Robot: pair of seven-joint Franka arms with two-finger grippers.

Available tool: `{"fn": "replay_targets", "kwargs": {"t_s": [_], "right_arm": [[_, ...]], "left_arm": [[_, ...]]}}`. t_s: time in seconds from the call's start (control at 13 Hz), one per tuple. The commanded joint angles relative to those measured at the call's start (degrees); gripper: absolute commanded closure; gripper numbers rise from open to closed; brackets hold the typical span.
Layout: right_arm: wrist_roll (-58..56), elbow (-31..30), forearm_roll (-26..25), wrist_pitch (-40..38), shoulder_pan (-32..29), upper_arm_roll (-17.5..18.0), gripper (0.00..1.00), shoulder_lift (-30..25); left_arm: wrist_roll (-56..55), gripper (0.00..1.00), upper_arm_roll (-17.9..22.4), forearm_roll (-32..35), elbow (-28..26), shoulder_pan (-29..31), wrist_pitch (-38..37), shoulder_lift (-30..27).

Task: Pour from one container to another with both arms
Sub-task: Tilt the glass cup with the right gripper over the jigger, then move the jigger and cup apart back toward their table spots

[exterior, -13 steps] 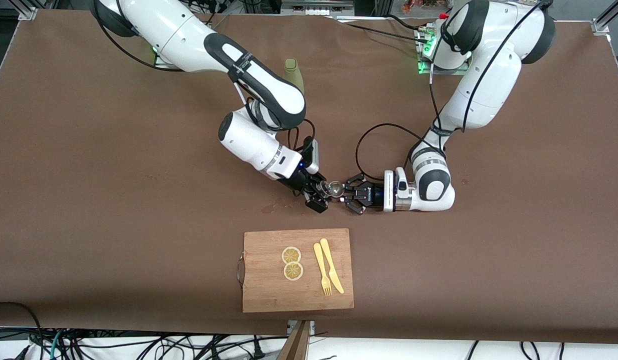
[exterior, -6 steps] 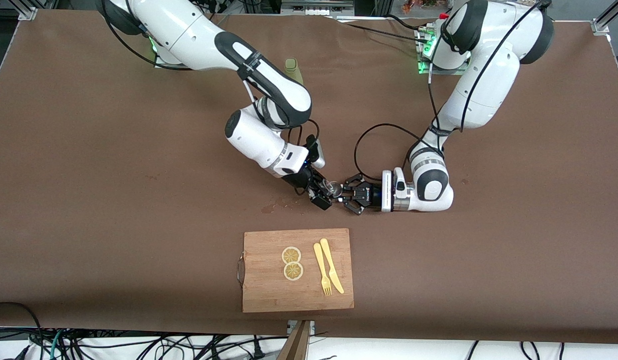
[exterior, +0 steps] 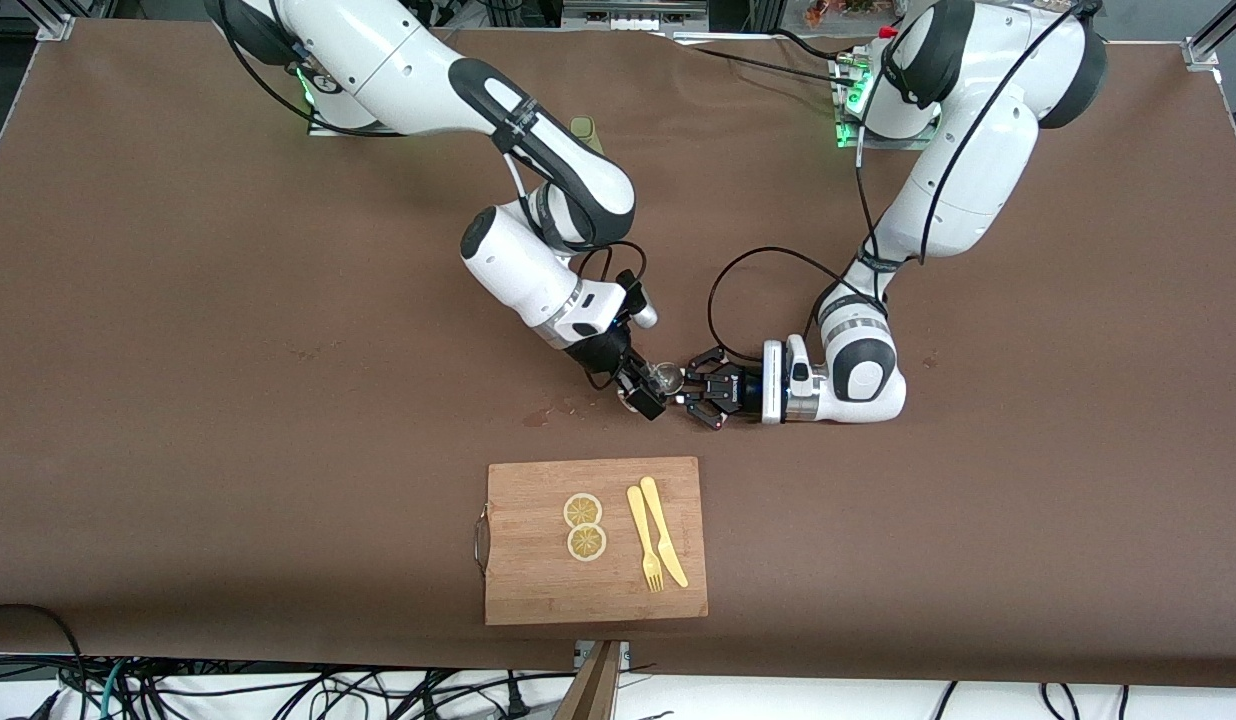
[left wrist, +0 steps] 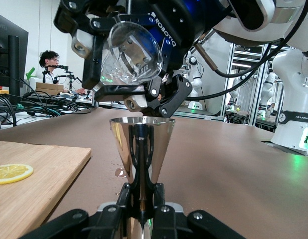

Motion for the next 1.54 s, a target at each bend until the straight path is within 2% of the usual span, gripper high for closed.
{"fn": "replay_targets", "kwargs": {"t_s": [0.0, 0.62, 1.15, 1.46], "right_arm": [[-1.17, -1.09, -0.53, 2.26, 2.32, -2.35, 1.0, -1.11], [-4.69, -1.8, 0.43, 5.17, 3.21, -2.71, 1.0, -1.11], [8.93, -4.35, 1.23, 4.82, 2.94, -2.36, 1.0, -2.08], [9.02, -4.26, 6.75, 3.68, 2.68, -2.27, 1.0, -3.92]], "left_arm": [[1.59, 1.0, -0.05, -1.86, 1.06, -0.59, 1.05, 0.52], [1.68, 1.0, -0.05, -1.77, 1.06, -0.59, 1.05, 0.52], [1.76, 1.0, -0.05, -1.77, 1.76, -0.59, 1.05, 0.52], [2.02, 1.0, 0.21, -1.42, 1.76, -0.5, 0.96, 0.61]]}}
